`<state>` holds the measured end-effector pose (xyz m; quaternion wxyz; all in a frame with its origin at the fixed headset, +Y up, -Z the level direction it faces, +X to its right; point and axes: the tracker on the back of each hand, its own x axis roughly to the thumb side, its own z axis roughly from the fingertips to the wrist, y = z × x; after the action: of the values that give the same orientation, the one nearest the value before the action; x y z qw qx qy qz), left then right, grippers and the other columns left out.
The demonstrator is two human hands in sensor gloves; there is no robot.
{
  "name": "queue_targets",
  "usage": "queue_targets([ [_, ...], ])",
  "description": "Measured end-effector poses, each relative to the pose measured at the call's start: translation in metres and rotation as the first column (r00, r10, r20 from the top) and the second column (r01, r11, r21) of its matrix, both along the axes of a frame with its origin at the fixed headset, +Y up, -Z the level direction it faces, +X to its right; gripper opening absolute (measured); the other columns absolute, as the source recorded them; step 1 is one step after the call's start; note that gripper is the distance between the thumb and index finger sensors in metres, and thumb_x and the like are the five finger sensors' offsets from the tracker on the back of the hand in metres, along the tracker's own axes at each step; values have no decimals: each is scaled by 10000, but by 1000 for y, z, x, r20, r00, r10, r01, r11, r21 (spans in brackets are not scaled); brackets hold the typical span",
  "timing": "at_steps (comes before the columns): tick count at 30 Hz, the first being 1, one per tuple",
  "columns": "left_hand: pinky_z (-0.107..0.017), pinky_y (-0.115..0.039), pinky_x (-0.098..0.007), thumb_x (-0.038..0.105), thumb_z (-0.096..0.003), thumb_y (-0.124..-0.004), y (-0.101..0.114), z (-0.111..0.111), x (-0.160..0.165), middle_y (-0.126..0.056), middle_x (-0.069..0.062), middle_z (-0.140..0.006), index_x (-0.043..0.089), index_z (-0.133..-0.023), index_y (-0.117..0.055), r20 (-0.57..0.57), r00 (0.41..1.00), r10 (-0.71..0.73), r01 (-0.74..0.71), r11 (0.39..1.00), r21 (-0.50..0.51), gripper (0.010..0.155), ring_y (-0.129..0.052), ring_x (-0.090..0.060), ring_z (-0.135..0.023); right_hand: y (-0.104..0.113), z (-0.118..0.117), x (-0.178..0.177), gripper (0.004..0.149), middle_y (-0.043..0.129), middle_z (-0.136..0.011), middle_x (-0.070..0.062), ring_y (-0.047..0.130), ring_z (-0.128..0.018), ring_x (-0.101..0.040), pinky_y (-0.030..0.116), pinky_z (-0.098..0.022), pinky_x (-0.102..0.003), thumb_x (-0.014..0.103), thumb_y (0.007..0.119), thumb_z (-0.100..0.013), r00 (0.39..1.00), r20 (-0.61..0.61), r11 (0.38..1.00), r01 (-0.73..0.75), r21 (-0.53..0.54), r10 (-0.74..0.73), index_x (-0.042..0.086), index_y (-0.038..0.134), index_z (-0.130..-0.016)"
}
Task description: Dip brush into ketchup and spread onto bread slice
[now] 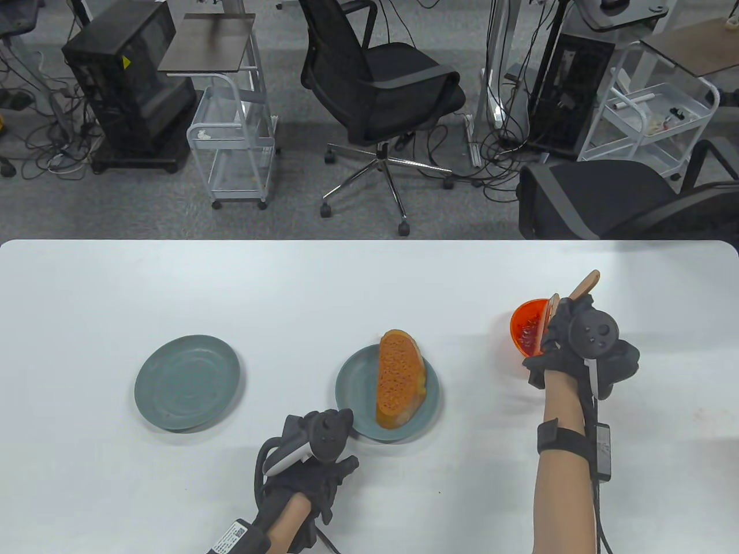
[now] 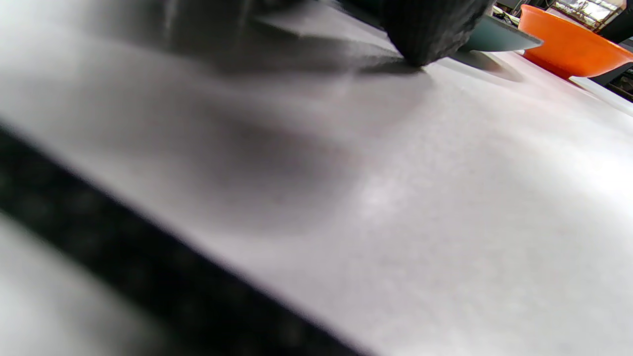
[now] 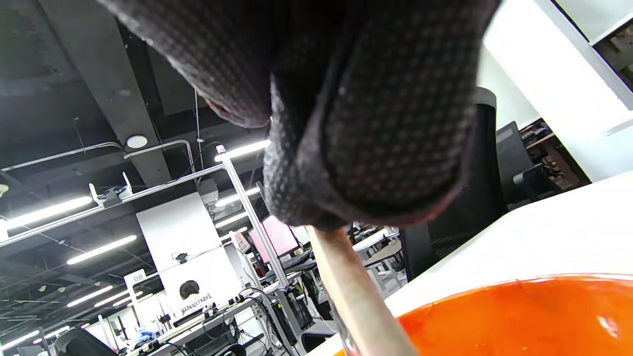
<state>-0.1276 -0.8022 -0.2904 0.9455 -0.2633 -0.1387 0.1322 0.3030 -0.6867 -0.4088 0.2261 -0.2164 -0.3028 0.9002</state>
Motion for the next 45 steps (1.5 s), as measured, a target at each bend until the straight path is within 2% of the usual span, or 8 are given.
queue_targets([
  [15, -693, -230, -640, 485, -626, -616, 0, 0, 0, -154, -110, -1188, 246, -1101, -70, 1, 1000, -2, 2, 1000, -2, 762, -112, -437, -1073, 16, 10, -2, 463, 925, -671, -341, 1129, -385, -266, 1021, -224, -303, 232, 842, -551, 999, -20, 999, -35, 31, 36, -90, 822, -883],
  [23, -695, -229, -641, 486, -625, -614, 0, 0, 1, -152, -110, -1189, 245, -1101, -68, 3, 1000, -5, 5, 1000, -1, 763, -112, -438, -1075, 50, 50, -34, 466, 928, -663, -339, 1129, -378, -259, 1021, -219, -296, 239, 840, -553, 966, -215, 958, 188, 218, -141, -93, 824, -880],
  [25, -696, -229, -642, 486, -626, -613, 0, 0, 1, -152, -111, -1190, 245, -1102, -67, 3, 1000, -7, 7, 1000, 0, 763, -113, -438, -1076, 41, 59, -55, 466, 927, -658, -343, 1128, -373, -260, 1020, -216, -297, 239, 839, -554, 921, -295, 913, 329, 240, -254, -97, 825, -876],
  [29, -696, -228, -644, 488, -626, -610, 0, 0, 1, -150, -117, -1190, 244, -1102, -65, 3, 1000, -10, 10, 1000, 2, 764, -112, -440, -1077, 10, 67, -102, 466, 932, -644, -347, 1131, -364, -259, 1022, -208, -295, 231, 844, -554, 793, -430, 845, 522, 114, -432, -111, 826, -869],
  [33, -695, -227, -645, 487, -626, -609, 0, 1, 1, -150, -112, -1191, 242, -1103, -67, 3, 1000, -9, 9, 1000, 6, 763, -112, -443, -1077, -21, 73, -135, 467, 936, -639, -343, 1138, -361, -248, 1029, -205, -281, 238, 844, -551, 799, -474, 893, 447, 55, -370, -106, 828, -866],
  [37, -696, -228, -647, 488, -626, -604, 0, 1, 1, -148, -119, -1190, 241, -1102, -62, 5, 1000, -14, 14, 1000, 5, 763, -112, -445, -1077, -44, 75, -148, 466, 934, -632, -352, 1139, -357, -253, 1032, -199, -282, 229, 845, -549, 765, -459, 863, 506, -5, -451, -120, 825, -858],
  [41, -695, -228, -647, 488, -626, -604, -1, 1, 1, -147, -111, -1192, 241, -1103, -64, 5, 1000, -13, 13, 1000, 8, 762, -113, -445, -1077, -49, 75, -145, 467, 933, -622, -363, 1139, -364, -268, 1030, -208, -306, 216, 850, -543, 776, -424, 855, 518, 6, -467, -136, 826, -848],
  [45, -695, -230, -648, 488, -626, -605, -1, 1, 2, -148, -112, -1191, 241, -1102, -63, 5, 1000, -15, 15, 1000, 6, 762, -115, -445, -1077, -27, 79, -131, 467, 954, -603, -332, 1152, -350, -214, 1042, -198, -265, 242, 843, -543, 911, -374, 956, 246, 160, -172, -121, 839, -837],
])
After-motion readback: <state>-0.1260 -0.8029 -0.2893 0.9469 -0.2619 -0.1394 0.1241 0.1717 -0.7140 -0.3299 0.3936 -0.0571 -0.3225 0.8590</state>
